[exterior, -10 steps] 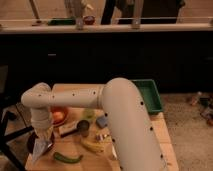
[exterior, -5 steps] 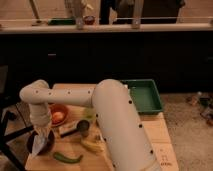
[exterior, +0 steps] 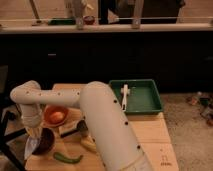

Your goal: Wipe purple bowl with towel

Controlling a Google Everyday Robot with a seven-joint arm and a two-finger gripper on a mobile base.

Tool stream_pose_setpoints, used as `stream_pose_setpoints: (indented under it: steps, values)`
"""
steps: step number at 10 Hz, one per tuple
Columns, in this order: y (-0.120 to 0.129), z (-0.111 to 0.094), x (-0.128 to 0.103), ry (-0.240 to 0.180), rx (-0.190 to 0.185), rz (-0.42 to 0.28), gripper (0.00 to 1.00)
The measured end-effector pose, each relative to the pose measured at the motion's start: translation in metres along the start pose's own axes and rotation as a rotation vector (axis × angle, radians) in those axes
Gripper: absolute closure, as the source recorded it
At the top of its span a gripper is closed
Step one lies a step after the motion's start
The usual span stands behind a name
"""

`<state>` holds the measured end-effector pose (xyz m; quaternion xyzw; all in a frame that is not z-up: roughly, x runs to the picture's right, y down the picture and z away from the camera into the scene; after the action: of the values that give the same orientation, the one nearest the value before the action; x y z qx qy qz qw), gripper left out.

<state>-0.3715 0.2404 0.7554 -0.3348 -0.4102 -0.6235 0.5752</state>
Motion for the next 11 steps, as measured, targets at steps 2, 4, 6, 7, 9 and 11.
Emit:
stream_pose_setpoints:
  steps: [2,4,6,7,9,11]
  values:
    - [-0.005,0.002,-0.005,-0.003,-0.015,-0.026,1.00]
    - [0.003,0.003,-0.020,-0.005,-0.028,-0.027,1.00]
    - [0.017,0.004,-0.029,-0.008,-0.028,-0.008,1.00]
    - [0.025,0.004,-0.031,-0.008,-0.030,0.004,1.00]
    - [0.035,0.005,-0.032,-0.003,-0.023,0.025,1.00]
    - [0.044,0.002,-0.025,0.007,-0.016,0.048,1.00]
